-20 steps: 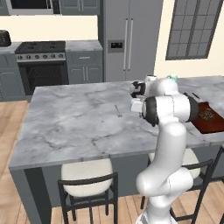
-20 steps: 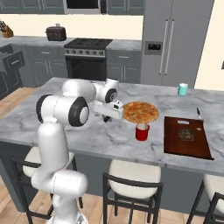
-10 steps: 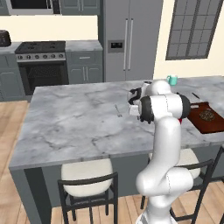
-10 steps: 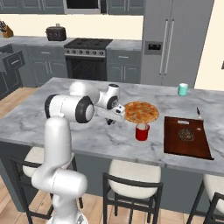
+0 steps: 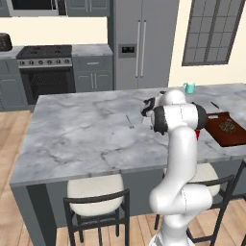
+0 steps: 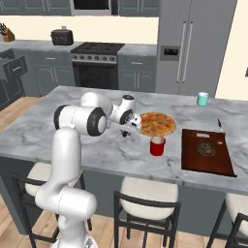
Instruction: Take the pizza cutter from the drawer on the right and place it on the dining counter for cutting.
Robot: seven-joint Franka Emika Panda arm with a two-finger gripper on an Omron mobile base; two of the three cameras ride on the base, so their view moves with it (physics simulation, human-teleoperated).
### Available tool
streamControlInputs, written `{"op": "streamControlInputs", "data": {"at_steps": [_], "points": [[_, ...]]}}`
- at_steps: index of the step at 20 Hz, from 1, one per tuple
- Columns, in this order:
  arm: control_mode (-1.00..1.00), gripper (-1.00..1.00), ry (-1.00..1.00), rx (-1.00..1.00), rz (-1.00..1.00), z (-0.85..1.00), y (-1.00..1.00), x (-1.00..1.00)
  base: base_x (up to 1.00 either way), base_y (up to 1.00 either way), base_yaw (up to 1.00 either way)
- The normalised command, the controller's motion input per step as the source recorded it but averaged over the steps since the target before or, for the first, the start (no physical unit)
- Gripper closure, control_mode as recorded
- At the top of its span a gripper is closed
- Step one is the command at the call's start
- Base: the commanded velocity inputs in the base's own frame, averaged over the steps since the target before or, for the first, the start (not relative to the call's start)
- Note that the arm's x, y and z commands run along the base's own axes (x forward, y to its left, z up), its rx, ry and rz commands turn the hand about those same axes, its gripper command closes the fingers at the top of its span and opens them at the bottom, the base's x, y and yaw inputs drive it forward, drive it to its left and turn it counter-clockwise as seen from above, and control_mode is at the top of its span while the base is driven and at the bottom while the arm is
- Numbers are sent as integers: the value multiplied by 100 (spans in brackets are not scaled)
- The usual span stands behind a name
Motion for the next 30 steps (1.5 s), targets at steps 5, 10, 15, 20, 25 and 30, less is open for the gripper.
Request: {"op": "streamControlInputs", "data": {"at_steps": [5, 10, 15, 20, 25, 30], "points": [[-100, 100, 8, -6, 0, -2, 1, 0, 0, 0, 0], [-100, 100, 1, -2, 0, -6, 0, 0, 0, 0, 0], [-100, -100, 0, 0, 0, -1, 0, 0, 0, 0, 0], [-100, -100, 0, 0, 0, 0, 0, 0, 0, 0, 0], [-100, -100, -5, 0, 0, 21, 0, -23, 0, 0, 0], [-100, -100, -5, 0, 2, 78, 0, -71, 0, 0, 0]]}}
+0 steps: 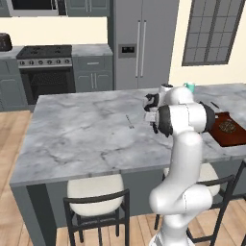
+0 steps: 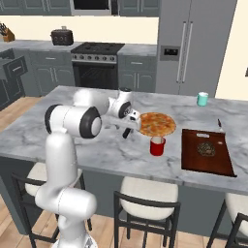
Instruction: Take the pizza cutter from the drawer on the right and place it on the dining counter for cutting.
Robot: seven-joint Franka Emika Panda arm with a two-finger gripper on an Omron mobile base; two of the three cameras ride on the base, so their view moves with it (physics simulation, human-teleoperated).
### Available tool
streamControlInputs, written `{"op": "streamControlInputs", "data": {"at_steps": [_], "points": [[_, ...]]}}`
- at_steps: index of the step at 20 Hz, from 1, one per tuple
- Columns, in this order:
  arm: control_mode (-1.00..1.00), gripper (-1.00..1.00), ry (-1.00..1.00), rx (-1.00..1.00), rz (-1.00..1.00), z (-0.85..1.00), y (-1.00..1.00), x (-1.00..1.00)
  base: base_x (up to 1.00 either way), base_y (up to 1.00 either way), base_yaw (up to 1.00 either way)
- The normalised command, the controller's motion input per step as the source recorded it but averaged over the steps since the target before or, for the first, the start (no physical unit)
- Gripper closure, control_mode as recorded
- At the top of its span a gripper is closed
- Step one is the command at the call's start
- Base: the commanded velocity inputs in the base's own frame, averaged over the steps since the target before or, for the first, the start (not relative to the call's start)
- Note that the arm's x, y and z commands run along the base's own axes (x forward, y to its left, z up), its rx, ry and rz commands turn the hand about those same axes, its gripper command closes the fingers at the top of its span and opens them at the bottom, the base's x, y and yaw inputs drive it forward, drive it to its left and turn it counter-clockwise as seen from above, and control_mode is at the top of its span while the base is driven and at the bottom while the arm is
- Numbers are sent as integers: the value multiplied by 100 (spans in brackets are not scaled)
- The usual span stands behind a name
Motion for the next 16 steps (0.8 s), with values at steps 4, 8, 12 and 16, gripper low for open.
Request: {"op": "streamControlInputs", "data": {"at_steps": [4, 8, 12, 16], "points": [[-100, -100, 0, -1, 4, 77, 9, -100, 0, 0, 0], [-100, -100, 0, -4, 11, 78, 50, -100, 0, 0, 0], [-100, -100, 2, -2, 11, 98, 49, -100, 0, 0, 0], [-100, -100, -1, -1, 7, 92, 18, -100, 0, 0, 0]]}}
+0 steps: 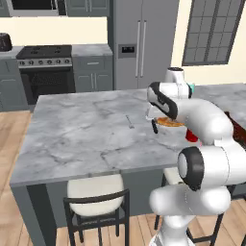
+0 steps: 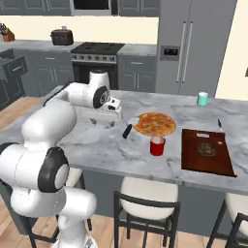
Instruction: Take the pizza cutter from the drawer on the right and place it on the dining counter for cutting.
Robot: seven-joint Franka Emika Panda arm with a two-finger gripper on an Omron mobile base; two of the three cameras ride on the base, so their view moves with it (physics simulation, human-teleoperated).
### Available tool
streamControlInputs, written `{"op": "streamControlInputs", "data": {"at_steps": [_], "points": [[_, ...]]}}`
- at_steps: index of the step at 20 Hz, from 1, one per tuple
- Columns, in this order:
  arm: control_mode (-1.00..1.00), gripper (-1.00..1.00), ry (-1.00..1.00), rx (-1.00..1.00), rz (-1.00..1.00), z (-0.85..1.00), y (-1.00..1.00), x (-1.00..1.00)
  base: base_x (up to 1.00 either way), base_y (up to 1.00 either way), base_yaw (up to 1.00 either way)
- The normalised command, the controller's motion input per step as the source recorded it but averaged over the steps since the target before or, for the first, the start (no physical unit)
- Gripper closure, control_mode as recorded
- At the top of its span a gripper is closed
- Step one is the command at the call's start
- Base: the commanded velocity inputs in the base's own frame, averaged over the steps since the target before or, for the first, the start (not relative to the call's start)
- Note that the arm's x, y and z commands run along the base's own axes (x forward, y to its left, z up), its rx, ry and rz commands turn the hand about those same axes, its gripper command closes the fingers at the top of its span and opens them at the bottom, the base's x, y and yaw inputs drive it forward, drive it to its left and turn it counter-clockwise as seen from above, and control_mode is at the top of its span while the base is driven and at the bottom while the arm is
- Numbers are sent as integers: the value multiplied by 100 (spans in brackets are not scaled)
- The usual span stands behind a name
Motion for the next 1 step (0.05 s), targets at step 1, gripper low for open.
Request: {"op": "streamControlInputs", "data": {"at_steps": [1], "points": [[-100, -100, -1, 0, 5, 69, 10, -100, 0, 0, 0]]}}
